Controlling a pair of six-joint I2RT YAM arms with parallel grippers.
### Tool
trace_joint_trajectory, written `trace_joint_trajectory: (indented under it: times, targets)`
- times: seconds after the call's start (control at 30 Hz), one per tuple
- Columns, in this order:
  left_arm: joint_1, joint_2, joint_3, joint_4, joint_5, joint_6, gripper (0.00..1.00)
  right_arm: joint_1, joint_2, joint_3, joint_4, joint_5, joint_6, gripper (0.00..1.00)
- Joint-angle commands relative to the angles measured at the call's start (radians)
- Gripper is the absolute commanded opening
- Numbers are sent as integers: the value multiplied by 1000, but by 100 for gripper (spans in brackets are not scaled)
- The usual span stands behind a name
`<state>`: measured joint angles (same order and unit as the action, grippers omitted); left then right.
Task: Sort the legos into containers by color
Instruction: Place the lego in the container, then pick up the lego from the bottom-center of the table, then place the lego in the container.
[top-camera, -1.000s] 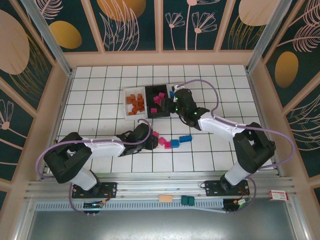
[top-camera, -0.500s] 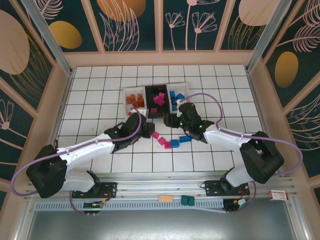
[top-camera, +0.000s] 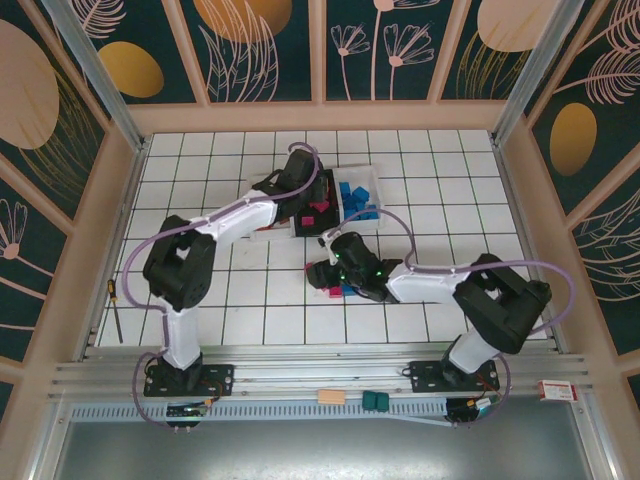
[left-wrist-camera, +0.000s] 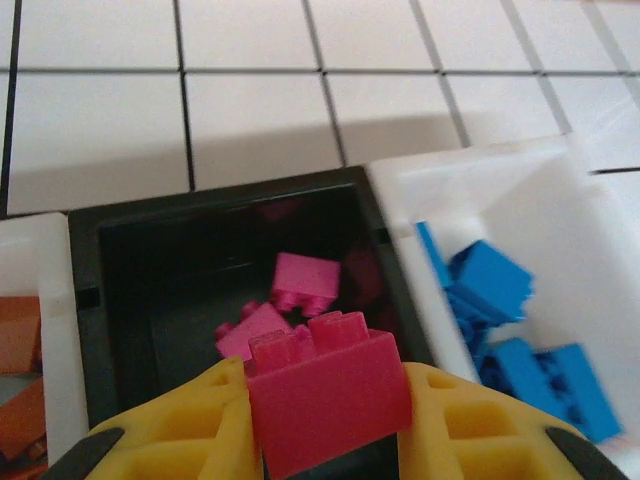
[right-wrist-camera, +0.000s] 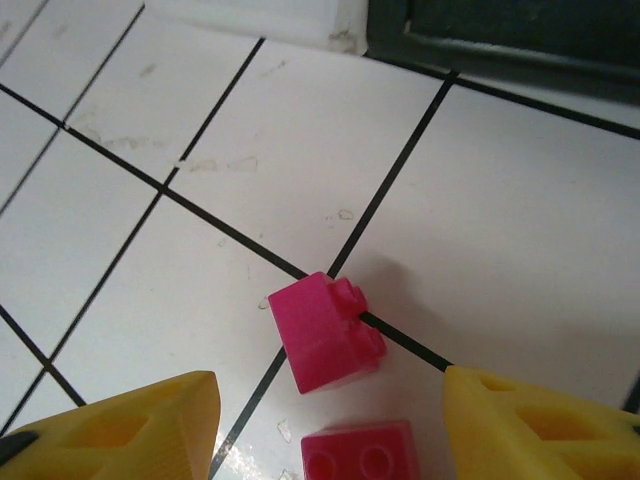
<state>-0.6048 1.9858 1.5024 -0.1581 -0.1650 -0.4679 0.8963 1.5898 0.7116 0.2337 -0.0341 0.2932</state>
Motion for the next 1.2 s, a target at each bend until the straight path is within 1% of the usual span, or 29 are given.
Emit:
trace_joint_trajectory:
  times: [0.0, 0.2, 0.27, 0.3, 0.33, 0.37, 0.47, 0.53, 0.6, 0.7, 0.8, 0.9, 1.03, 1.17]
  targets:
    - [16, 24, 74, -100, 9, 25, 27, 4, 54, 60, -13, 30, -43, 61]
    - [21, -1, 13, -109, 32, 3, 30, 9, 148, 126, -37, 37, -87, 60]
    - [22, -2, -12, -97, 39, -3, 32, 12, 176, 141, -33, 27, -94, 58]
    - [22, 0, -16, -93, 46, -4, 34, 12, 186, 145, -33, 23, -99, 55]
    - [21, 6, -12, -93, 52, -8, 38, 12, 198, 149, -33, 21, -101, 48]
    - [22, 12, -7, -95, 53, -8, 45, 13, 202, 155, -29, 20, -103, 43]
    - [22, 0, 8, -92, 44, -14, 61, 13, 189, 149, -4, 7, -106, 30]
    - [22, -38, 15, -78, 44, -15, 70, 14, 162, 137, 16, 5, -112, 22]
    - [21, -92, 17, -62, 48, -17, 76, 10, 125, 116, 44, 6, -112, 16]
    - [21, -201, -15, -36, 53, -18, 85, -13, 47, 90, 80, 4, -103, 13]
    - [21, -340, -113, 1, 57, -22, 91, -68, -7, 99, 102, -17, -87, 12]
    - [20, -470, -257, 40, 73, -54, 93, -130, 13, 169, 84, -33, -86, 13]
    - [20, -641, -498, 114, 99, -123, 95, -186, 127, 312, 39, -23, -83, 14]
    - [15, -760, -709, 158, 139, -182, 96, -216, 254, 448, -10, 2, -77, 15]
